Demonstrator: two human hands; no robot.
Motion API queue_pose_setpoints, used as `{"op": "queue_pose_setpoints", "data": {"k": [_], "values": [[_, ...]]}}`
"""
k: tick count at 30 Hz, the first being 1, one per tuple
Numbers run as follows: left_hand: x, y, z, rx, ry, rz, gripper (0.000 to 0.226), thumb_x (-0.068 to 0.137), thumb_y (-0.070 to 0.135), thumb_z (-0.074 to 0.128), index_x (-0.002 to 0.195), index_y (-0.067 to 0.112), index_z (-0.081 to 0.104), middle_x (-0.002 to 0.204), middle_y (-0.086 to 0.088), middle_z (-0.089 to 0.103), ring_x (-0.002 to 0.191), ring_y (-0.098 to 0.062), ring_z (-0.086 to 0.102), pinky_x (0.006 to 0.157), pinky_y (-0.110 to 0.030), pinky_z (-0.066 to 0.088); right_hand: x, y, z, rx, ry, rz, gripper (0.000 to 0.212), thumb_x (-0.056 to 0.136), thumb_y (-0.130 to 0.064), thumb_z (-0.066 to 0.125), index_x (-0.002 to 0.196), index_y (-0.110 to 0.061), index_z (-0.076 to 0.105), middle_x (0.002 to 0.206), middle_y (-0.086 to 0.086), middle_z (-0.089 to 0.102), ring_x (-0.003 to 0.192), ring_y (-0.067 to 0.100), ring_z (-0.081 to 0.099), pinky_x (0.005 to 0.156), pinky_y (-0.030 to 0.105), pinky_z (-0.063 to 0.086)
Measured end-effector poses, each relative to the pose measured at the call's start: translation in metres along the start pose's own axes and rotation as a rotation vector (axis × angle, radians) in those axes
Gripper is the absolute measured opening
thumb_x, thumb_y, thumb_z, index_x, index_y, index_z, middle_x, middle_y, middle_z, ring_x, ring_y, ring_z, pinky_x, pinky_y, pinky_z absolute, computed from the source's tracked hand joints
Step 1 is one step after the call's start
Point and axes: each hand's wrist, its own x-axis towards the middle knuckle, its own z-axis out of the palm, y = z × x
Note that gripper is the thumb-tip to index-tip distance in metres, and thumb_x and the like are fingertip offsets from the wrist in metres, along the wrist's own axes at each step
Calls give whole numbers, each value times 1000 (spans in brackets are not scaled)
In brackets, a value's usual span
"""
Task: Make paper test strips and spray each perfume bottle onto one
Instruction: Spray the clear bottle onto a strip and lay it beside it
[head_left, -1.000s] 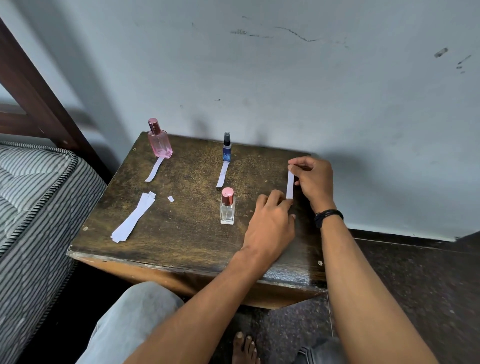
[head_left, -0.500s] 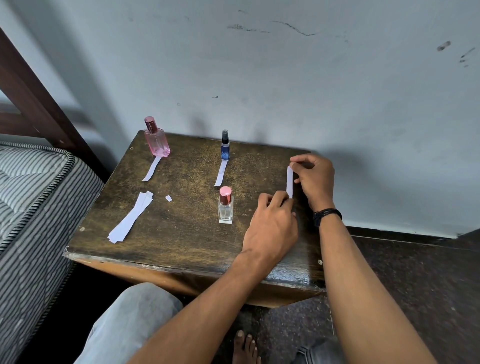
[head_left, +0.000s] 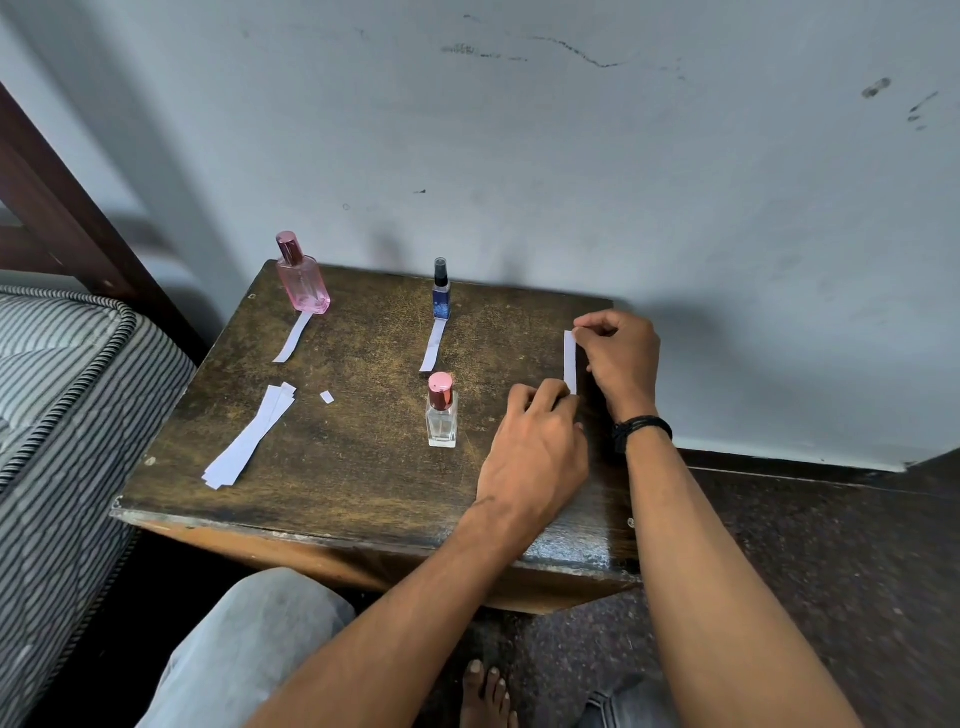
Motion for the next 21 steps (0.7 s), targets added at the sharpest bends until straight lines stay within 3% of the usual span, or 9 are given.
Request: {"op": "queue_pose_setpoints", "data": {"k": [13,21], "values": [[0,2,-4,-19,12,-11,27,93,14,54,114,6,69,119,-8,62,102,-29,50,95,-40,47,-4,-7,-1,-22,23,23,11,86,-12,73,86,-21,79,80,-10,73,76,12,71,73,44,63],[-1,3,-7,-82,43,-36,31,89,9,57,118,4,67,120,-11,61,105,-30,53,97,-39,47,-9,-15,-5,10,42,22,15,90,-10,66,85,-21,75,78,-10,69,59,16,65,49,21,50]]}}
